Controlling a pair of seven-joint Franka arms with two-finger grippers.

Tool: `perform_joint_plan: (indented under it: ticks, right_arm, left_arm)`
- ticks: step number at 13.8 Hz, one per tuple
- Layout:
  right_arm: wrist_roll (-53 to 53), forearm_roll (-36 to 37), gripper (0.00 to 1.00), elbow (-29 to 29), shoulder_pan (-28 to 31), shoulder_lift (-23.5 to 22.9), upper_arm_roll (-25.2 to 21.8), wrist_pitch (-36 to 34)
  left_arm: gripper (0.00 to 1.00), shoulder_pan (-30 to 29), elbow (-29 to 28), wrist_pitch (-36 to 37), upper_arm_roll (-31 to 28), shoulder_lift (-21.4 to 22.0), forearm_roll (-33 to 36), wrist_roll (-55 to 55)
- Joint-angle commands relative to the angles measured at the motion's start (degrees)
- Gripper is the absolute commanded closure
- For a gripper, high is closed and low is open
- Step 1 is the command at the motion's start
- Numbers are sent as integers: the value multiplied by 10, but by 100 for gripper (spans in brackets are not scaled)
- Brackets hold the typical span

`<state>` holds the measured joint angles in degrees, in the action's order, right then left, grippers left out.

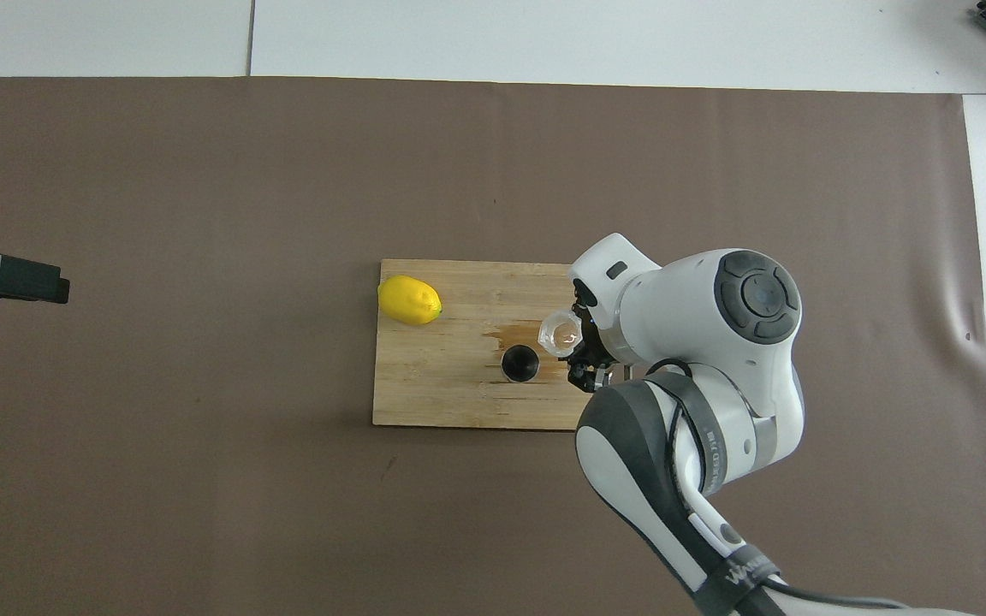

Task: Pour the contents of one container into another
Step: 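Tilt the glass cup with the right gripper to pour into the jigger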

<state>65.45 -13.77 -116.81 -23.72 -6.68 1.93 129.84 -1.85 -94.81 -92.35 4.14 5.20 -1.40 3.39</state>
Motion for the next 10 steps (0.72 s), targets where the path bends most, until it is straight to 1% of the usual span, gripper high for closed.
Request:
perform_joint_plan:
  ticks: [1,3,4,8,10]
  right_arm:
    - [-48,54,72,7,-9,8,3,-3]
    - [-66,73,72,10,-11,8,4,-6]
    - [-76,84,72,11,-23,8,3,-6]
    - [-148,152,72,14,-47,9,5,-5]
    - [-206,210,72,14,-57,13,6,-4]
  left_arm:
    - [0,-3,-14,-13,3,14,7,1]
    - [0,-3,-14,-16,2,14,7,0]
    - [0,-3,-14,-17,2,13,7,0]
    - [0,-3,-15,-26,2,14,7,0]
    - [0,-3,-17,-27,2,14,7,0]
